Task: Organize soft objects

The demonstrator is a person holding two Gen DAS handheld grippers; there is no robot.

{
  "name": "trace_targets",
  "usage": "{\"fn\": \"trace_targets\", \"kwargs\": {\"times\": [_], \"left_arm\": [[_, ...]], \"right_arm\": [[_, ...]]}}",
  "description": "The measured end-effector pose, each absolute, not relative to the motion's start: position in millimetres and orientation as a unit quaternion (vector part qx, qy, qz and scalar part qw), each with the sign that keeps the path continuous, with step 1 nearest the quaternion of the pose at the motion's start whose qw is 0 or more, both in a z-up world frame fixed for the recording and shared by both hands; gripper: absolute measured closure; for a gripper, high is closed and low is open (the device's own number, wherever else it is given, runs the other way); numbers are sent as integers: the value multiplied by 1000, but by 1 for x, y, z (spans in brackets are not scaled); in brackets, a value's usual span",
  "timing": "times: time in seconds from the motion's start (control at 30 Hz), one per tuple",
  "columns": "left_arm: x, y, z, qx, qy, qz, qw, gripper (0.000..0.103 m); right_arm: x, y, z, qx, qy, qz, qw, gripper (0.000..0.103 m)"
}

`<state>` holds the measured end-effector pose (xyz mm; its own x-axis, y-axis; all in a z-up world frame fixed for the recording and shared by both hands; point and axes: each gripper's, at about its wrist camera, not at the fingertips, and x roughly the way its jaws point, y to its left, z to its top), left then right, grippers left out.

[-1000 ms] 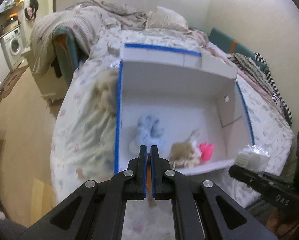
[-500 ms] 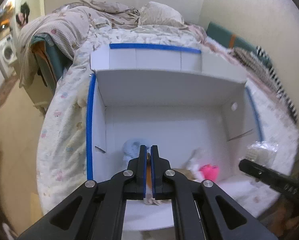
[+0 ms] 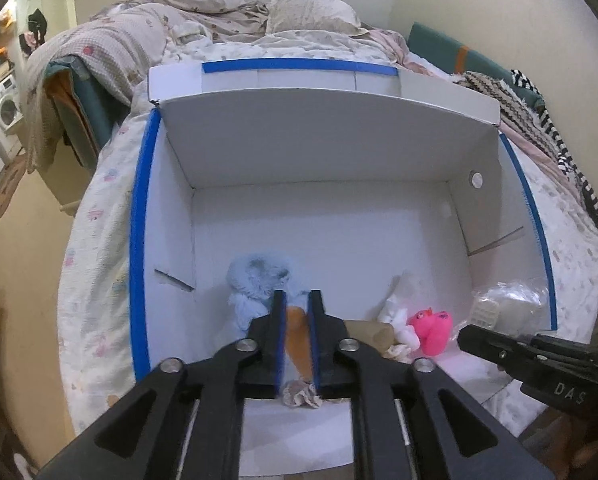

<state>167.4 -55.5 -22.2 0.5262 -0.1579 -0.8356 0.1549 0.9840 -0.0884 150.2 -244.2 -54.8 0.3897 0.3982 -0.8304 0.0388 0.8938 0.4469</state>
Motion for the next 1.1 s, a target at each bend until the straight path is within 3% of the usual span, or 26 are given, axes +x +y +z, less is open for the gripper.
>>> {"fn": "trace_targets", "kwargs": {"times": [0.07, 0.1, 0.13, 0.17, 0.37, 0.47, 0.63, 0.87, 1.1], "left_arm": [[167, -55, -21, 1, 479, -83, 874, 72], [167, -54, -21, 0, 479, -82, 874, 65], [166, -52, -19, -4, 479, -82, 874, 48], [164, -50, -17, -9, 478, -80, 875, 36], [145, -38, 11, 13, 434, -41, 900, 35], [132, -35, 26, 36, 402, -17, 915, 35], [101, -23, 45, 30, 366, -18, 930, 30], [57, -6, 52, 8, 348, -11, 937, 2], [28, -7, 45, 16, 340, -8, 940, 1]], "right_arm": [[150, -243, -54, 182, 540, 100, 816, 75], [149, -242, -52, 176, 537, 96, 819, 57], [148, -242, -50, 175, 533, 96, 822, 33], [145, -243, -46, 173, 524, 95, 828, 27], [132, -242, -26, 134, 490, 67, 859, 20], [121, -240, -11, 115, 457, 59, 880, 2], [99, -242, 9, 114, 396, 58, 909, 0], [67, -233, 14, 95, 357, 47, 928, 0], [50, -212, 9, 68, 358, 56, 929, 0]]}}
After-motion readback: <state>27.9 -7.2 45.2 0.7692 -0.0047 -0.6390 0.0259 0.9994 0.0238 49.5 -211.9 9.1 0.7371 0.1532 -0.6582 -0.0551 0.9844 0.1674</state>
